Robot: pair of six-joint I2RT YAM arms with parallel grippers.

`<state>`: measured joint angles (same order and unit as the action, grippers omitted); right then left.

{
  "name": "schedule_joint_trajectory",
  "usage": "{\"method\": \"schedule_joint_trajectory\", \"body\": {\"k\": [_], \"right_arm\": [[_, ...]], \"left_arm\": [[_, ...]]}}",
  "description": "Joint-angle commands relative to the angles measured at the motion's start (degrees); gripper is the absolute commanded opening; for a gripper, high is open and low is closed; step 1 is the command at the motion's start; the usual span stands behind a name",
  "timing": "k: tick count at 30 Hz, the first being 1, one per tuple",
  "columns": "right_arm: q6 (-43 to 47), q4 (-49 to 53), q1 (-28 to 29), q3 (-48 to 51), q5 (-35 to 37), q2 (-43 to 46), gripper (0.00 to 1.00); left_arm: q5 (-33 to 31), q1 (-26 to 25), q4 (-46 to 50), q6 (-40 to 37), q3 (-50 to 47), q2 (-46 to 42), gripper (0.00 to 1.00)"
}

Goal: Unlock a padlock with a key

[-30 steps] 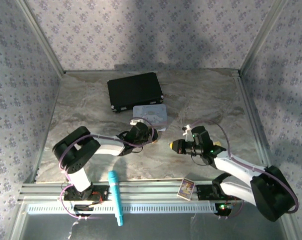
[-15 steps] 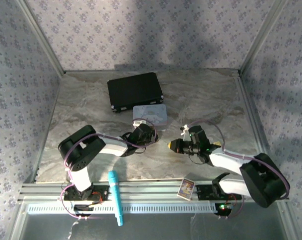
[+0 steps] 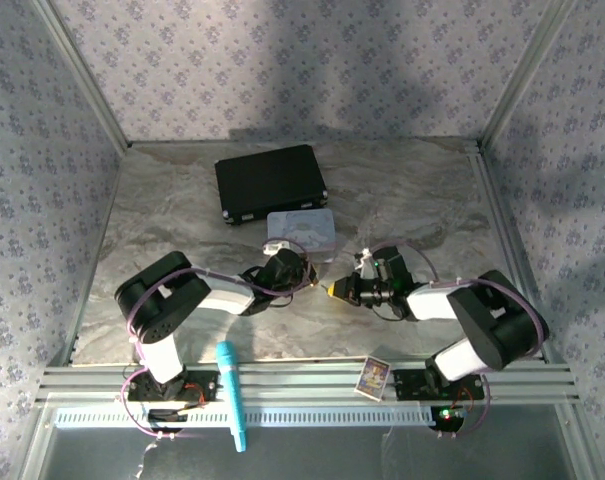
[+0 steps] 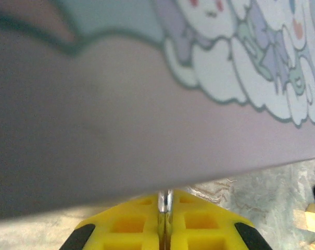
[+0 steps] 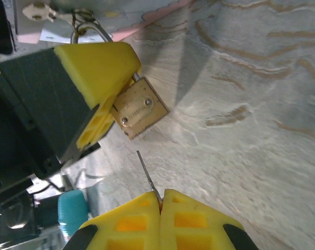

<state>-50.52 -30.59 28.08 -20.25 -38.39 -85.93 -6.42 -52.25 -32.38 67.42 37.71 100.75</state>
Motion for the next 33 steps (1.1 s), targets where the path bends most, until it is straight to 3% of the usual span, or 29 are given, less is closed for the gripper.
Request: {"method": "schedule_joint_trajectory", "body": {"k": [1,6,14,33], "right_arm": [[-3.77,-3.39,-1.21,-2.16,-6.63,-2.58,0.00],[-4.62,-2.27,-2.33,-3.17,-8.40,-5.70,0.00],[-12.20,-17.08,-4.41,-1.99,-13.81,-15.71,0.00],[-15.11,-24.62,-5.97,0.28,-15.22,-17.10,0.00]], "left_arm": [[2.11,0.12,-3.50,5.12,-1.94,-1.65,0.00],[3.43,0.31,-8.19,8.17,-3.17,-1.19,0.00],[3.92,0.57,-11.31,9.34,-3.69,-0.61,0.00],[3.74,0.82,-11.27,9.53,-3.29,-0.30,0.00]]}}
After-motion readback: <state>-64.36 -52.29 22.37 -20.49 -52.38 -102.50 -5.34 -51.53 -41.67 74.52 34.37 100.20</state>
